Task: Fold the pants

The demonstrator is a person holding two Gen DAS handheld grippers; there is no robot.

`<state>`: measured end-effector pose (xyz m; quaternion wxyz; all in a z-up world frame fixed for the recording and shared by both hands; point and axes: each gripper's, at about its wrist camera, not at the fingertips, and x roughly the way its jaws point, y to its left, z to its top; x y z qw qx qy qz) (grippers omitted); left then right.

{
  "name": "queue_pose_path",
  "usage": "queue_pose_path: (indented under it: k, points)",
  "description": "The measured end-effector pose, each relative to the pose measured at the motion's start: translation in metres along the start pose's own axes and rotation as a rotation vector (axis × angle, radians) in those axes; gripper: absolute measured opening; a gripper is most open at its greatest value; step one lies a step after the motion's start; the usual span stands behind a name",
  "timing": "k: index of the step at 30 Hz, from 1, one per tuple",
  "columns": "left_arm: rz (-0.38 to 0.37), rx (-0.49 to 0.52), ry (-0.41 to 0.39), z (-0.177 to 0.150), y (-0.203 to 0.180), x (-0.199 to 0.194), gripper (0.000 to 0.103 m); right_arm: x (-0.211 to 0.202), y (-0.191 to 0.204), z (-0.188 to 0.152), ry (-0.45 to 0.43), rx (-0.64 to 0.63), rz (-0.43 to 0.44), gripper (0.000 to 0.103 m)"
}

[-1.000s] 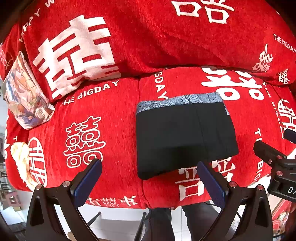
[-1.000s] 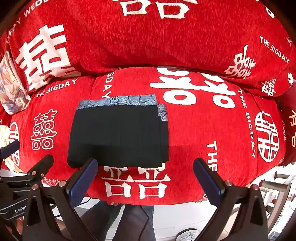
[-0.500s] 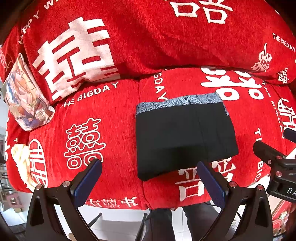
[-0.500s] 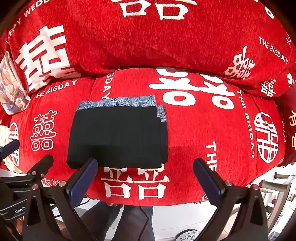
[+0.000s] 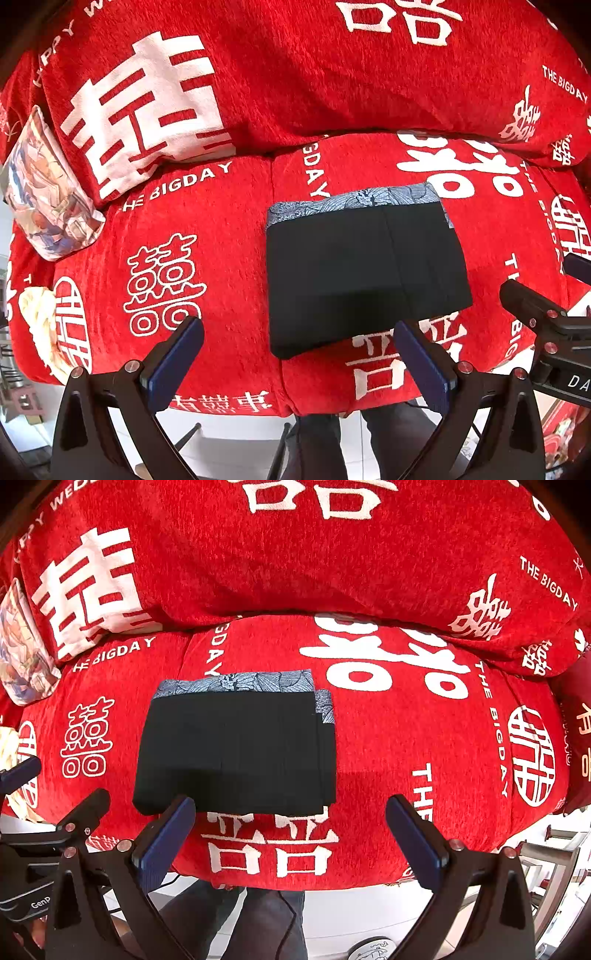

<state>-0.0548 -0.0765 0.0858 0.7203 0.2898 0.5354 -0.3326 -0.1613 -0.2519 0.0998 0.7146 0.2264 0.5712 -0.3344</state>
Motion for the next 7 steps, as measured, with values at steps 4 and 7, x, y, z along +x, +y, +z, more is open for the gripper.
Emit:
queue_pose_path:
  k: [4, 7]
  points:
    - [0.0, -0.004, -0.01, -0.001, 0.0006, -0.0006, 0.103, 0.0005, 0.0, -0.0002, 0.0, -0.002, 0.0, 0.103]
    - [0.0, 0.001, -0.017, -0.0015, 0.0002, -0.0013, 0.103, 0.0008, -0.0003, -0.0001, 0.001, -0.001, 0.001, 0.103]
